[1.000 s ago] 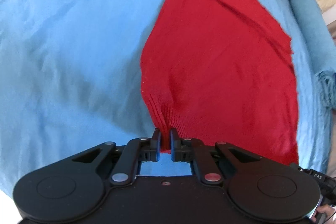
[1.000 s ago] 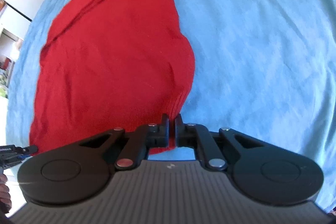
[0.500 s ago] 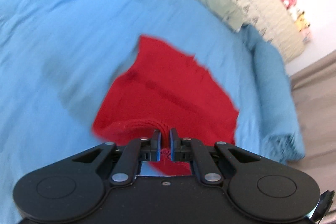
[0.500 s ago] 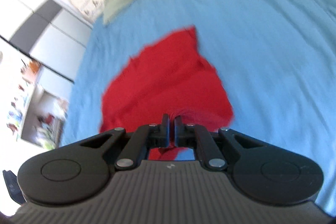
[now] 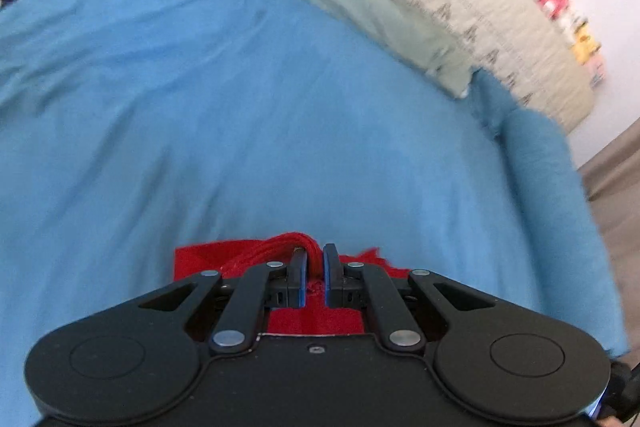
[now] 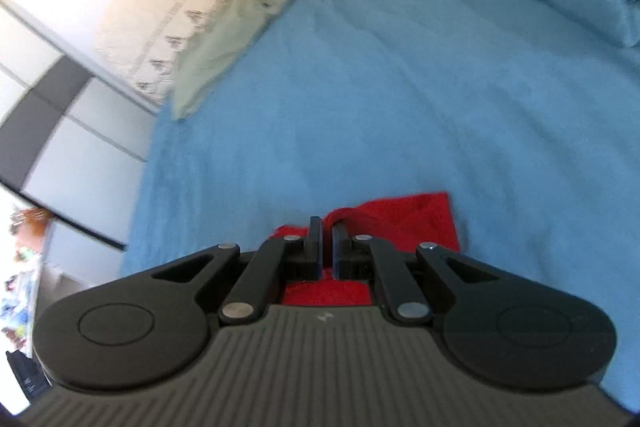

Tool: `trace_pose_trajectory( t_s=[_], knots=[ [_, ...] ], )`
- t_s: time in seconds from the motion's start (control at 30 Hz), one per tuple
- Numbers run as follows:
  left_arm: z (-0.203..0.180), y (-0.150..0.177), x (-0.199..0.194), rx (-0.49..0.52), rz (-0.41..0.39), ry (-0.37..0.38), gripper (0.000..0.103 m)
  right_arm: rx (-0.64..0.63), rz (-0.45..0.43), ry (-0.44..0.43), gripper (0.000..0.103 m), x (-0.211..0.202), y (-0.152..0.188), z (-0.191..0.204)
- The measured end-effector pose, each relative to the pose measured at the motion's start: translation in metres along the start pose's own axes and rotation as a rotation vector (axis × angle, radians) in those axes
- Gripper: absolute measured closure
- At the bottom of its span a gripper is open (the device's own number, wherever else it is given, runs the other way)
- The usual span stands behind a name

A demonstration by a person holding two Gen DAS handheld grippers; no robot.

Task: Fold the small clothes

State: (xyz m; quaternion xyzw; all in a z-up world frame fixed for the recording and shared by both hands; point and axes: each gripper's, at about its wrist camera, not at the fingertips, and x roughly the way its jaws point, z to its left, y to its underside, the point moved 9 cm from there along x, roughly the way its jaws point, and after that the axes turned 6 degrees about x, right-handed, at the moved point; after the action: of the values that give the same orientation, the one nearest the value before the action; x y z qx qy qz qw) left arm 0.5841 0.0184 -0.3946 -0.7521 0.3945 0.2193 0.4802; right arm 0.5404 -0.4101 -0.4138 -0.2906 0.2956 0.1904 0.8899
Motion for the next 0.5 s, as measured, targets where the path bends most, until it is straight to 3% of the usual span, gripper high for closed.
trace_pose_trajectory(
  t_s=[0.17, 0.2, 0.23, 0.27, 0.3, 0.33, 0.37, 0.43, 0.5],
  knots=[
    [0.02, 0.004, 0.043, -0.022, 0.021, -0.055, 0.095, -0.016, 0.01, 0.066, 0.084, 0.054, -0.003, -0.018],
    [0.022, 0.008, 0.042, -0.008, 0.026, -0.059, 0.094, -0.03, 0.011, 0.073, 0.08, 0.06, -0.004, -0.02],
    [0.022, 0.009, 0.042, 0.005, 0.029, -0.056, 0.087, -0.046, 0.015, 0.075, 0.078, 0.063, -0.005, -0.022],
    [0.02, 0.006, 0.042, 0.014, 0.025, -0.056, 0.06, -0.063, 0.021, 0.088, 0.063, 0.067, -0.006, -0.023],
    [0.02, 0.005, 0.037, 0.021, 0.006, -0.057, 0.025, -0.071, 0.024, 0.096, 0.047, 0.067, -0.006, -0.024],
    [0.019, 0.003, 0.027, 0.032, -0.027, -0.071, 0.013, -0.08, 0.006, 0.101, 0.012, 0.063, -0.007, -0.023],
    [0.018, 0.001, 0.015, 0.059, -0.068, -0.097, 0.003, -0.097, -0.034, 0.096, 0.0, 0.052, -0.008, -0.02],
    [0.013, 0.0, -0.006, 0.135, -0.113, -0.139, 0.003, -0.176, -0.095, 0.043, 0.0, 0.035, -0.002, -0.009],
    [0.005, 0.011, -0.013, 0.208, -0.105, -0.132, 0.003, -0.271, -0.089, 0.014, 0.0, 0.021, 0.015, 0.003]
  ],
)
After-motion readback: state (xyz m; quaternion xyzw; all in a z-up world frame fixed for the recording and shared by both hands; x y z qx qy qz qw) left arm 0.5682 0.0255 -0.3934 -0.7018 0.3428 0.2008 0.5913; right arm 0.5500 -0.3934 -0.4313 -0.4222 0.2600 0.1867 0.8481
